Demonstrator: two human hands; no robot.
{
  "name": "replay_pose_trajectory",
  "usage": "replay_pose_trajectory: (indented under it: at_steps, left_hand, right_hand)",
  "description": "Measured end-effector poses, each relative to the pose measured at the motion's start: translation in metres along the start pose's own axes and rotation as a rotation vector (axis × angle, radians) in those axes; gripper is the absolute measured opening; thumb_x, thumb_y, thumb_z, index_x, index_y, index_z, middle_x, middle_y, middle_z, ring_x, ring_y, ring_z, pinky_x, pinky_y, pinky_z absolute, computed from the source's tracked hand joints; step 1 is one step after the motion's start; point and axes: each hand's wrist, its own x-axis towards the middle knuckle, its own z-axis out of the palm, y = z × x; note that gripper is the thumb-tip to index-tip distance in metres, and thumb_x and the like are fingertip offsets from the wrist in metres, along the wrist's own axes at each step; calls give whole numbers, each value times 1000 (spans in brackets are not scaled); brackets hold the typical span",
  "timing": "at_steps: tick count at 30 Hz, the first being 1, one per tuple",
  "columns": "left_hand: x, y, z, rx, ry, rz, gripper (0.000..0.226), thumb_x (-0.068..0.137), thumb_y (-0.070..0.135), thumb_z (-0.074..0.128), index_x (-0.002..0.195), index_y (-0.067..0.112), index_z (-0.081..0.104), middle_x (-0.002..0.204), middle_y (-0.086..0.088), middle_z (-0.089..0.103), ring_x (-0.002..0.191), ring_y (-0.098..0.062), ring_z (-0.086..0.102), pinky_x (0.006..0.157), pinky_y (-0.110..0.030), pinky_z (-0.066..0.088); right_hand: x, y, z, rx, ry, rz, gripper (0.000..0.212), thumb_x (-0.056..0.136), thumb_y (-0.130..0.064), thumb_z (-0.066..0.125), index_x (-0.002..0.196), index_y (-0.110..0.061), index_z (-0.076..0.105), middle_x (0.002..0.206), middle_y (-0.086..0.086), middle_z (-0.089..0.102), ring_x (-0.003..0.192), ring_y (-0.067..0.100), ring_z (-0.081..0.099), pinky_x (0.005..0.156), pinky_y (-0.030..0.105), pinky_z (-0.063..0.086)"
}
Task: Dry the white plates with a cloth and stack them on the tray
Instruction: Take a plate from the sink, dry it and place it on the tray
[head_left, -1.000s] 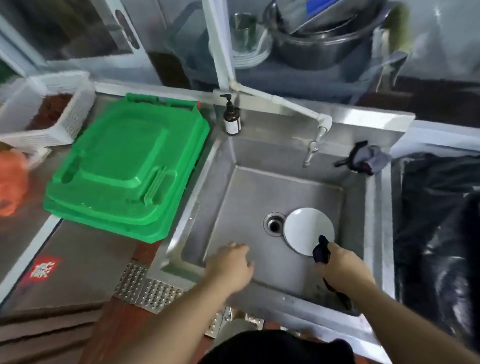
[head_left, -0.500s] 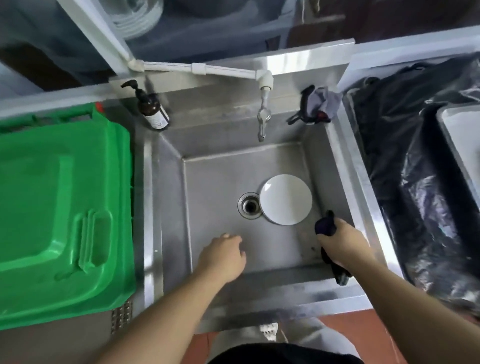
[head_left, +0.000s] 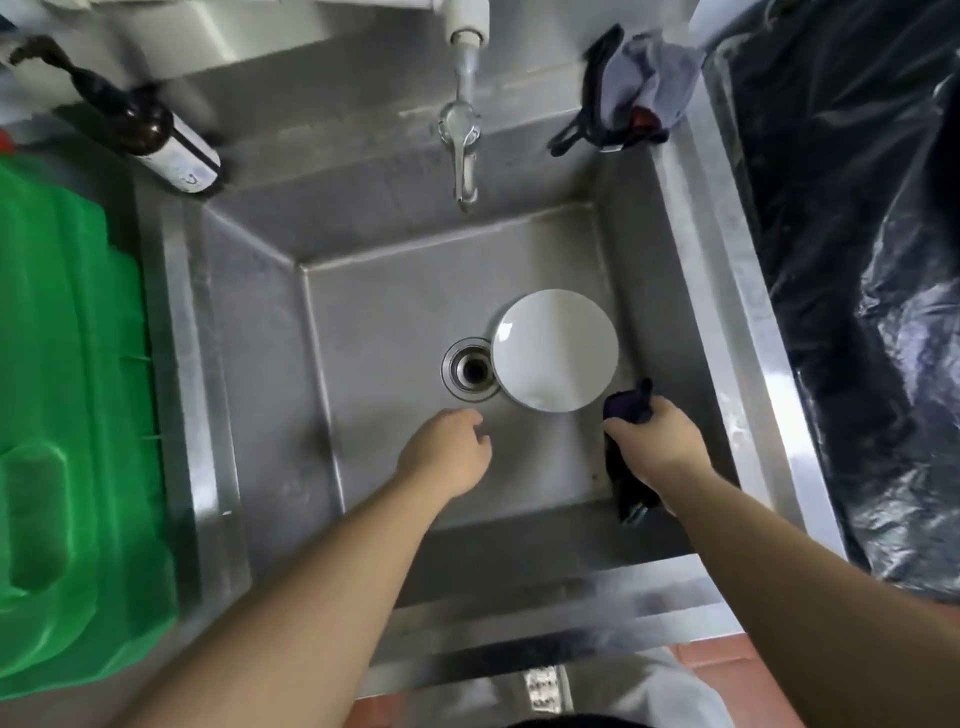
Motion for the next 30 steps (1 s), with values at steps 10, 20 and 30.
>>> replay_pose_trajectory:
  at_steps: [10,20,30]
  left_hand:
    - [107,28,32,-354,97,-147,21,91,23,55,85,9,69,79,-14,67,68,-28,49,63,-31,41]
    - [163,33,59,-587,231,-361,15,85,13,57,73,7,64,62,-6,55,62,-28,42,51,-26,34]
    - [183,35,64,-677,251,-426,5,86,15,69,81,16,72,74,-4,67,72,-28,61,60,-27,47]
  right_hand:
    - [75,15,32,46,7,-1,20,96,-32,67,109,-19,58,88,-5,61,75,8,55,71,34,44]
    - [107,31,46,95,-13,14,19,100,-34,64,111,-24,53,88,-7,59,75,7,54,59,26,38]
    - [106,42,50,139,-10,94,25,96,-34,67,116,-20,60,91,-1,64,81,16,63,63,31,45]
